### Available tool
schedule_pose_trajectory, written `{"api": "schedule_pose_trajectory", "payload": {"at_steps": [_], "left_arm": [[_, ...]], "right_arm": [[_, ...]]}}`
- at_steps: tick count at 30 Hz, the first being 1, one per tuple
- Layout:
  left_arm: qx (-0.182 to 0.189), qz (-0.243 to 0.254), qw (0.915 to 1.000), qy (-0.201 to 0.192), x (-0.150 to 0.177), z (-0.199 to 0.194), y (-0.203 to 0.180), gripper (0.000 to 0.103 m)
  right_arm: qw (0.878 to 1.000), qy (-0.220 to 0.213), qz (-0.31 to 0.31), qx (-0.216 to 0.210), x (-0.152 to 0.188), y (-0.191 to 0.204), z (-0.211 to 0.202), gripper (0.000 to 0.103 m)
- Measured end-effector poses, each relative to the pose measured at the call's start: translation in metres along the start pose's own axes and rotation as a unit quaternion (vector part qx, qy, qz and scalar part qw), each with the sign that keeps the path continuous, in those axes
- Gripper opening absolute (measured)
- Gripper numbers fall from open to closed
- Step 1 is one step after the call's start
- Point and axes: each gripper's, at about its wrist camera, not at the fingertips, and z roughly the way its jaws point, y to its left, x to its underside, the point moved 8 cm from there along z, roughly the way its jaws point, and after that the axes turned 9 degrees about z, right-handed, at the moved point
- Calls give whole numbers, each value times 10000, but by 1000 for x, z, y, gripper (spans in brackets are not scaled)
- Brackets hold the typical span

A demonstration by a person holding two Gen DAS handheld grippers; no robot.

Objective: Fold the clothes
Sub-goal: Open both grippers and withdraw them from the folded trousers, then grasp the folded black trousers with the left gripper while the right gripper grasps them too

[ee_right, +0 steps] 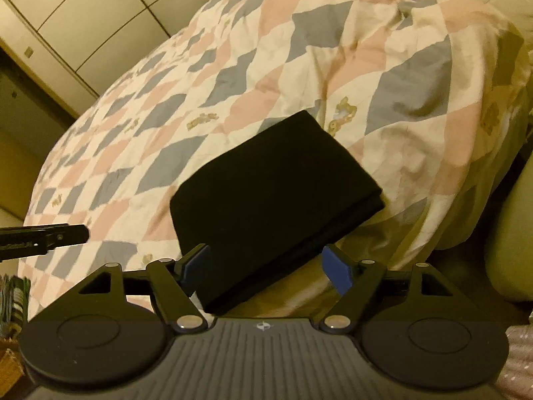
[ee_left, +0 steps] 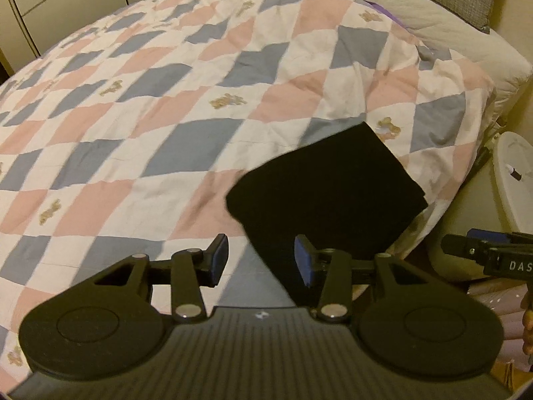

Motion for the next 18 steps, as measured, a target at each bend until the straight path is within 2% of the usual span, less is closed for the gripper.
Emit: {"api": "schedule_pose_trajectory", "payload": {"at_steps": [7, 13, 18], "left_arm": [[186, -72, 9997, 115, -4, 17, -27, 42], [241, -274, 9981, 501, 20, 36, -21, 43], [355, -86, 9963, 776, 29, 52, -8, 44]], "right_arm": [[9997, 227, 115, -17, -13, -31, -1, 80], [9957, 622, 614, -304, -3, -45, 13, 80], [9808, 802, 1594, -786, 7, -53, 29, 80]]}}
